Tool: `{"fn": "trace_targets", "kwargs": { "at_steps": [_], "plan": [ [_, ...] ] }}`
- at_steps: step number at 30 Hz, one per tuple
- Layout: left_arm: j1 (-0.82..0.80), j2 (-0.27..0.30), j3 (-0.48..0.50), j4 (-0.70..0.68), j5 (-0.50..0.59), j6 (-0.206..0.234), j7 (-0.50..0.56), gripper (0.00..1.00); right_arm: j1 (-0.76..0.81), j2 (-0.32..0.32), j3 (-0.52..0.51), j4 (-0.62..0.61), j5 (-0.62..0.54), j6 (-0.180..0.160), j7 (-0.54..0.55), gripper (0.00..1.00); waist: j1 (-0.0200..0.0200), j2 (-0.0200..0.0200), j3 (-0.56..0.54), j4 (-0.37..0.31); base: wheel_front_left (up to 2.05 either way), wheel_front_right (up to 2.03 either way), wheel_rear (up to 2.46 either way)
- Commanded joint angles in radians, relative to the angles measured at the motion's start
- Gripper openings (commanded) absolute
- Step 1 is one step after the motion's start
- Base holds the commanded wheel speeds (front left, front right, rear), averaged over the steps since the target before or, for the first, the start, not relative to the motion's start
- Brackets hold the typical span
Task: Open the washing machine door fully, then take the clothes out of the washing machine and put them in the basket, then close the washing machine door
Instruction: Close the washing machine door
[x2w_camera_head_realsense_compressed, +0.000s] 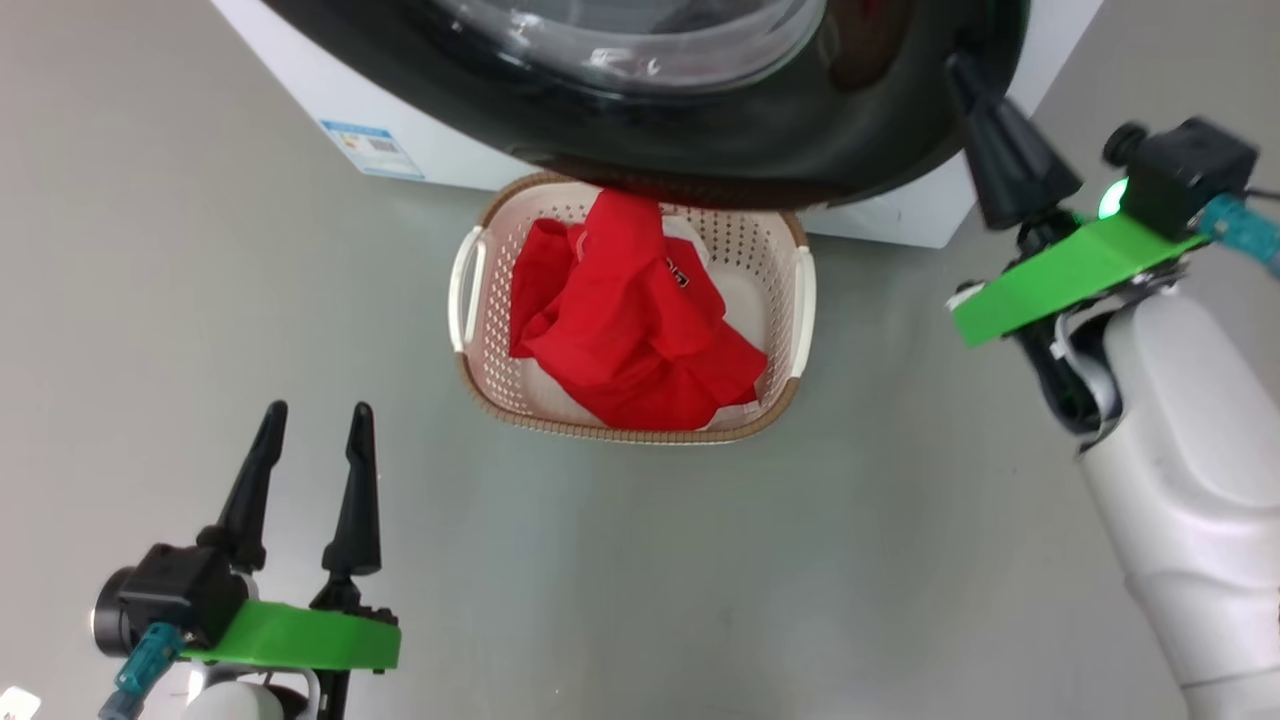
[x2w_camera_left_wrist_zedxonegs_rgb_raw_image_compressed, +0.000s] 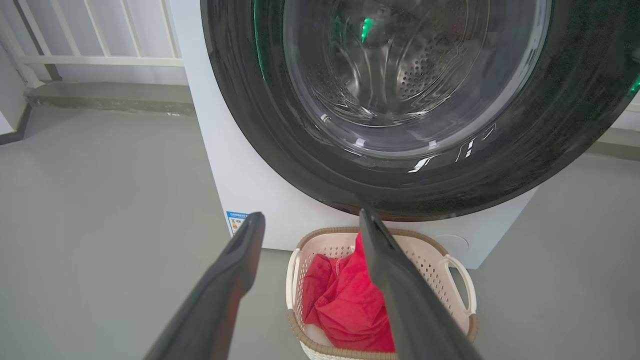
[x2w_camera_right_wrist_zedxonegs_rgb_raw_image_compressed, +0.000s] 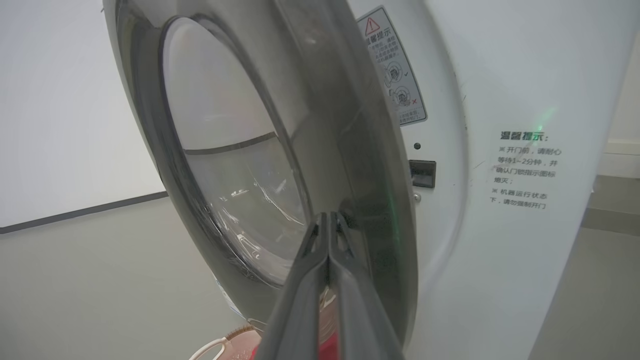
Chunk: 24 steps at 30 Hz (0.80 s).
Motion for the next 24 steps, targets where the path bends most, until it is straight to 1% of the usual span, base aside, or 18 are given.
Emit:
{"fn": "trace_targets", "kwargs": {
  "at_steps": [1, 13, 24],
  "plan": [
    [-0.02, 0.017, 0.029, -0.03, -0.009, -0.003, -0.009, 1.0, -0.023, 0.005, 0.002, -0.018, 0.01, 0.001, -0.012, 0.0, 0.0, -0.0001, 0.018, 0.014, 0.0, 0.0, 0.0],
    [-0.066, 0.017, 0.002, -0.051, -0.029, -0.003, -0.009, 1.0, -0.166, -0.021, -0.037, 0.04, 0.002, 0.001, -0.012, 0.0, 0.0, -0.0001, 0.087, 0.055, 0.0, 0.0, 0.0],
    [-0.083, 0.017, -0.004, -0.056, -0.04, -0.003, -0.009, 1.0, -0.254, -0.012, -0.114, 0.079, -0.025, 0.001, -0.012, 0.0, 0.0, -0.0001, 0.111, 0.073, 0.0, 0.0, 0.0]
  ]
}}
